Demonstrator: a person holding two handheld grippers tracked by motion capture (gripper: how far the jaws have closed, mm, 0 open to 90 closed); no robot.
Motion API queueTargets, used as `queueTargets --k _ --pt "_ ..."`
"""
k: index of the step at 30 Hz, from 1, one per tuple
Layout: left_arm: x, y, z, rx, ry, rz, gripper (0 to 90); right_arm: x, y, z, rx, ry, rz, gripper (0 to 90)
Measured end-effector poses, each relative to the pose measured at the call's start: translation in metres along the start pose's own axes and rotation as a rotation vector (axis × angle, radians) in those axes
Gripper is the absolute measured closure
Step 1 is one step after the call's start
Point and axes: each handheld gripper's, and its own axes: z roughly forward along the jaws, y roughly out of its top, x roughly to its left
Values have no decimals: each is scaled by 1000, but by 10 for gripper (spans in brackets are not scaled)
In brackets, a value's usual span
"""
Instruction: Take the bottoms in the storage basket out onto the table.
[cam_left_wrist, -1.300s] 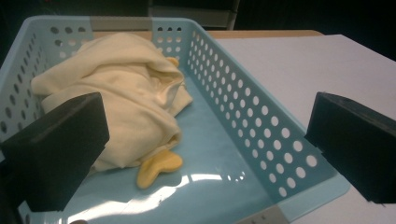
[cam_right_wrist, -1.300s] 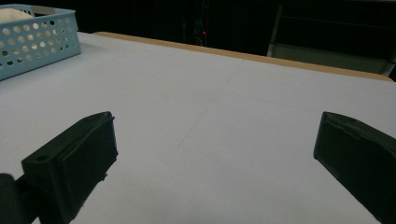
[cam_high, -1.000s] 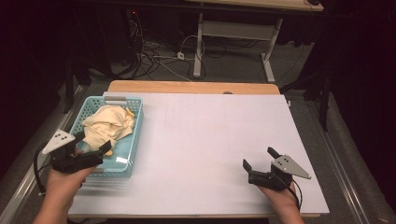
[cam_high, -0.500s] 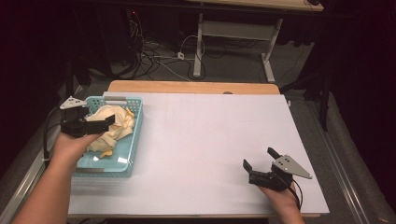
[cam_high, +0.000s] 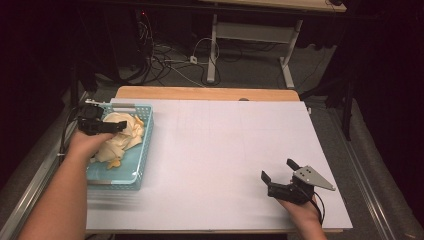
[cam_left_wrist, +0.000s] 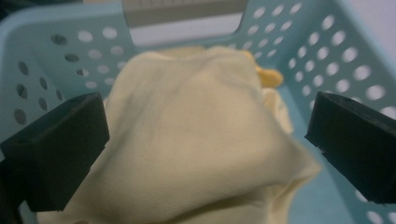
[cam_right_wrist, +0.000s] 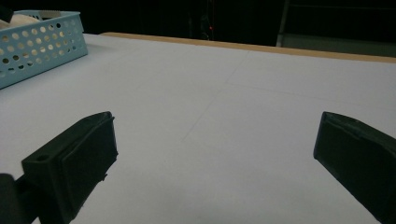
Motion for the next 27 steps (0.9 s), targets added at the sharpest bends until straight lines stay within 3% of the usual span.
queueTargets --k 3,5,7,14,17,19,21,24,27 --pt "2 -2 9 59 -13 -16 0 1 0 1 7 5 -1 2" --pt "4 -3 14 118 -39 -57 0 1 -1 1 7 7 -3 2" --pt "4 -6 19 183 -56 -69 0 2 -1 1 8 10 -7 2" --pt "-6 -13 22 370 -66 11 0 4 0 1 10 12 -14 2" --pt "-11 -18 23 444 -37 58 0 4 0 1 11 12 -14 2" --pt "-16 -22 26 491 6 105 0 5 0 0 11 13 -14 2" --pt "-24 -26 28 516 57 173 0 5 0 0 11 14 -17 2" --pt "-24 -25 25 513 59 171 5 5 0 0 10 13 -18 2" --pt "-21 -24 20 488 77 171 133 5 0 0 15 14 -18 2"
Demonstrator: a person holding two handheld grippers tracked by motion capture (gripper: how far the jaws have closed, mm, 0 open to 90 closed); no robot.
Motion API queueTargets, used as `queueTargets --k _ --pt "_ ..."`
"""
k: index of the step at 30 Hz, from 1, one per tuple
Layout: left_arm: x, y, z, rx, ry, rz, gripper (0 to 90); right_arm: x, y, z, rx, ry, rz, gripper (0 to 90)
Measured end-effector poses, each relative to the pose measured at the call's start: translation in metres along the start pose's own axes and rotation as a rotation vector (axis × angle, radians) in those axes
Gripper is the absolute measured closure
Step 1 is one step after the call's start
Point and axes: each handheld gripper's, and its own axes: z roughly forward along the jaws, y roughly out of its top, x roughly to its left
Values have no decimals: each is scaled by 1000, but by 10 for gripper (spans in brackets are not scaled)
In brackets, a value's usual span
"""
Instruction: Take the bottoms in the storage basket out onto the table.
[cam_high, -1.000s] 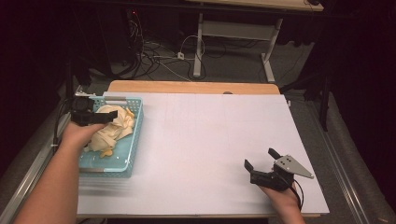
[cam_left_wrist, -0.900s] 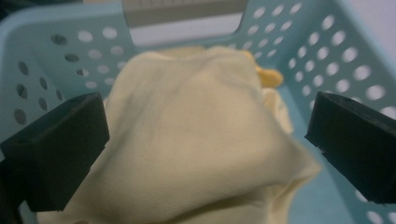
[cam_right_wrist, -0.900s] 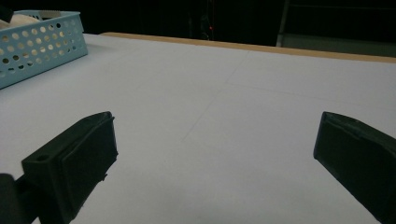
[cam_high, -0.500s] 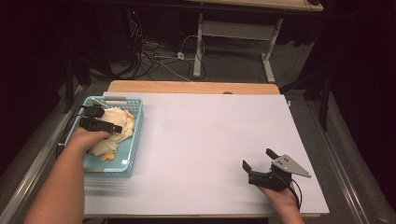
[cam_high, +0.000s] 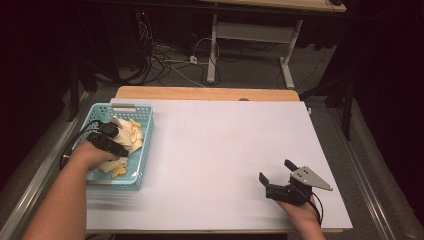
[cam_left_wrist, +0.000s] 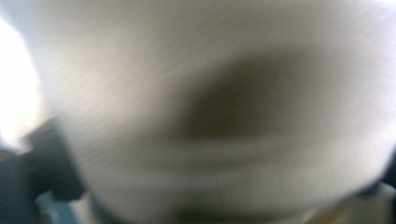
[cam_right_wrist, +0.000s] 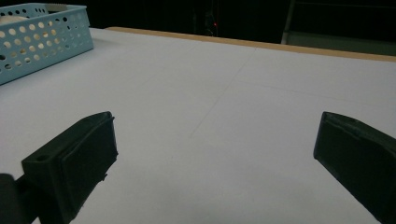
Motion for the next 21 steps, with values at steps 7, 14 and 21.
queueTargets --k 7,14,21 --pt "1 -1 -6 4 38 43 367 0 0 2 8 6 -2 2" --pt "-2 0 -17 28 37 72 494 0 -1 3 14 9 1 2" --pt "-2 -9 -30 86 -31 12 512 -1 -1 3 18 10 2 2"
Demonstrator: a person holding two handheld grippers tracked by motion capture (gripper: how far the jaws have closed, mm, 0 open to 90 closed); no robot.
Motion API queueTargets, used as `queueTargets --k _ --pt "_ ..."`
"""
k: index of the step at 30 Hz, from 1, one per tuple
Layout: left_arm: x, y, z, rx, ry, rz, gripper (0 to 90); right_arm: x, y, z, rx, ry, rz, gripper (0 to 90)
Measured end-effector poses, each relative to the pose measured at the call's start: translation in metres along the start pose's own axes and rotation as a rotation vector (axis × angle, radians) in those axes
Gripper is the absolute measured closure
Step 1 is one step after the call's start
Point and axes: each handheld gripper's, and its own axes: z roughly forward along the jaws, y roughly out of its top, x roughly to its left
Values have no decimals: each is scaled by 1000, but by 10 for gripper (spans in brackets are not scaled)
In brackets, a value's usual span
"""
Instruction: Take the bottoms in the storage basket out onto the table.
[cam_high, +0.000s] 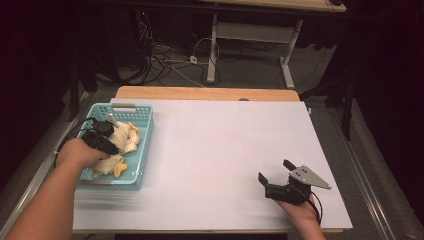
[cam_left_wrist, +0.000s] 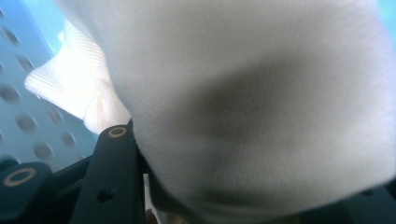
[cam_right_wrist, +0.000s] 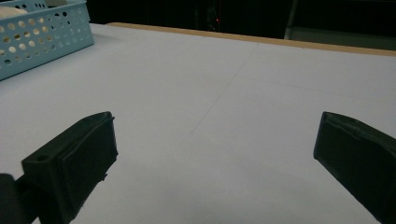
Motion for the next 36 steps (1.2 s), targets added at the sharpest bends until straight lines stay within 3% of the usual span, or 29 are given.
queueTargets --k 6,15,26,36 --pt "2 -11 -14 80 -51 -40 517 1 1 0 -3 7 -9 2" --pt "0 -25 -36 130 -62 -53 524 3 2 0 -5 13 -13 3" --pt "-1 -26 -76 121 -47 -74 527 3 2 -1 -5 18 -13 3" --pt "-12 -26 -108 143 -61 -77 527 4 3 0 -3 29 -18 3"
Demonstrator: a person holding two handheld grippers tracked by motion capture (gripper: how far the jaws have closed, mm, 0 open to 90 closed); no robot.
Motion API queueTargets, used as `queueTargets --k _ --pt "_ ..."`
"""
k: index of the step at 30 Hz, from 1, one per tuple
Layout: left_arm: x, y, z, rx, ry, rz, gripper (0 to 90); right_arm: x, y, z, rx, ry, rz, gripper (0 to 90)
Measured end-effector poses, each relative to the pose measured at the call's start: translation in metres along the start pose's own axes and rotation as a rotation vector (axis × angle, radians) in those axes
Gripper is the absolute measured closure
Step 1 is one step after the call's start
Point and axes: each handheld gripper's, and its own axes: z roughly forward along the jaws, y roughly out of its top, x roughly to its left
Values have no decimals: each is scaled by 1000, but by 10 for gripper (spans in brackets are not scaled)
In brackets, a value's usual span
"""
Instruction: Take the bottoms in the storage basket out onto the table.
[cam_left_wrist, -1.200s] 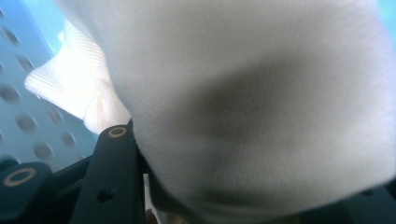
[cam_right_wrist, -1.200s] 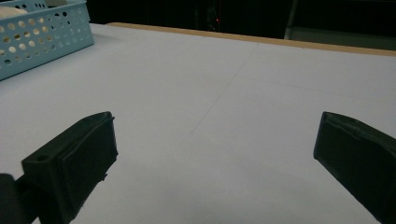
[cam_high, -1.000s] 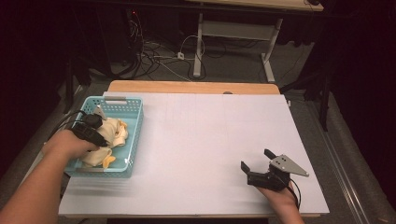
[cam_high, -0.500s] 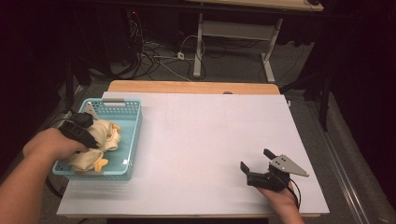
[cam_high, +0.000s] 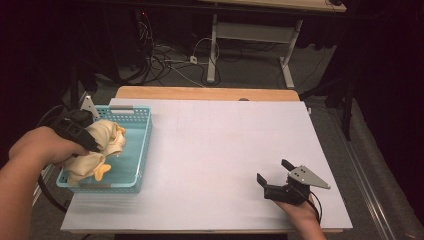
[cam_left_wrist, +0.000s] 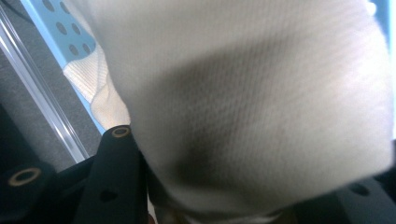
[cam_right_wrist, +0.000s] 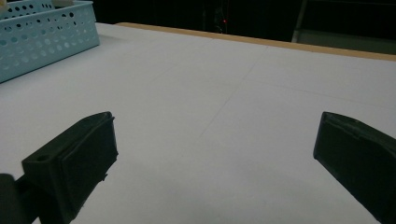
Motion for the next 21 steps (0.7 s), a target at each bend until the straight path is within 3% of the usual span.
queueTargets --k 10,21 --pt "-25 5 -29 -44 -9 33 528 1 0 0 1 2 -3 3" --pt "-59 31 -33 -59 -34 89 528 0 0 -1 -1 3 -2 3"
